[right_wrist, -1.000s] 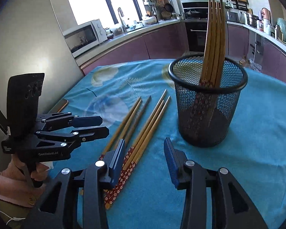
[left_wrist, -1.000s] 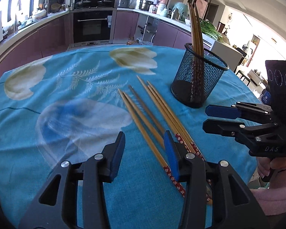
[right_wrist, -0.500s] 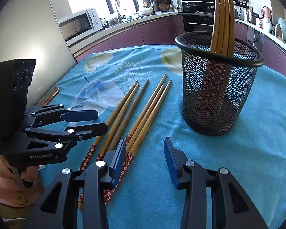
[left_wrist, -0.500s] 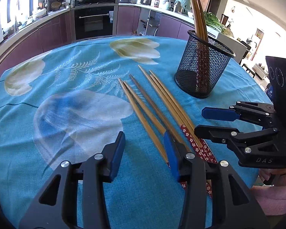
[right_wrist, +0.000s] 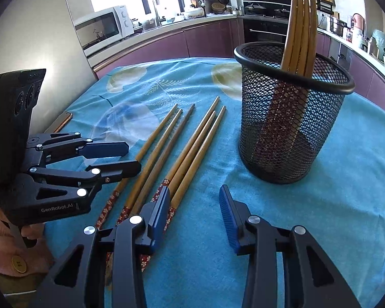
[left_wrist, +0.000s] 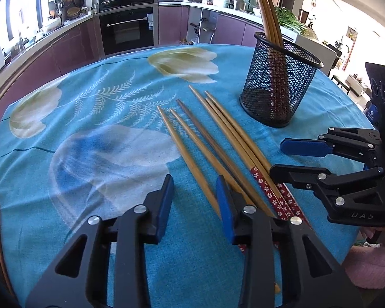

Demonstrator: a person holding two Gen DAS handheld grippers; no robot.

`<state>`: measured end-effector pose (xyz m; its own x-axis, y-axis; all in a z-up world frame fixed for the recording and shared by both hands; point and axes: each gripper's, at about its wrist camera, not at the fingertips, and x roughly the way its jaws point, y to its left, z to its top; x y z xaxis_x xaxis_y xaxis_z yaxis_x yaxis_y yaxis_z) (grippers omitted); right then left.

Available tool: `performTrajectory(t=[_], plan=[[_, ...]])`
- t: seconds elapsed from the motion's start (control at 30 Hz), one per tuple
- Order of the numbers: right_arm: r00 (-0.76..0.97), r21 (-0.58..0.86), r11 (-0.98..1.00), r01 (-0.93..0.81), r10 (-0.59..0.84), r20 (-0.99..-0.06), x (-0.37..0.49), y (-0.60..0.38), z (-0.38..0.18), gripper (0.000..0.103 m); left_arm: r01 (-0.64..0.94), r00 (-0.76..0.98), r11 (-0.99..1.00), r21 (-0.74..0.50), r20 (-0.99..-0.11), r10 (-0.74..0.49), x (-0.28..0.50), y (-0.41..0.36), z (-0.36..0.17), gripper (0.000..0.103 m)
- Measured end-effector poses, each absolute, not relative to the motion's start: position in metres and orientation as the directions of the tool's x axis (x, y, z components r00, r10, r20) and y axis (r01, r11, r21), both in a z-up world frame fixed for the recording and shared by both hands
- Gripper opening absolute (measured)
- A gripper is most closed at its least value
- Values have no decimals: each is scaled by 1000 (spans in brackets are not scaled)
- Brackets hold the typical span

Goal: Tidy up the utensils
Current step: 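Close the left tool on a chopstick while the right tool grasps another chopstick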

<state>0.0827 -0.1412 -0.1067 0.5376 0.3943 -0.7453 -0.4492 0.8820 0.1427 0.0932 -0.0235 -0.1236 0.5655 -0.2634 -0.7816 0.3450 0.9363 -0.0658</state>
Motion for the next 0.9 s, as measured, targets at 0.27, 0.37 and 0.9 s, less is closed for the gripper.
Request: performTrajectory(t=[0.27,0.37,0.9], plan=[[539,117,890,-440,366,-758,88,-138,-108,34,335,556,938,-87,-786,-271,97,-15,-123,23],[551,93,895,-436,348,-758,92,-131,-108,33,331,560,941,-73,-787,-258,100,-16,-124,23],[548,225,900,-373,409,-730,109,-143,-111,8,290,580,953,-85,-777,-245,107,-14,-124,8]])
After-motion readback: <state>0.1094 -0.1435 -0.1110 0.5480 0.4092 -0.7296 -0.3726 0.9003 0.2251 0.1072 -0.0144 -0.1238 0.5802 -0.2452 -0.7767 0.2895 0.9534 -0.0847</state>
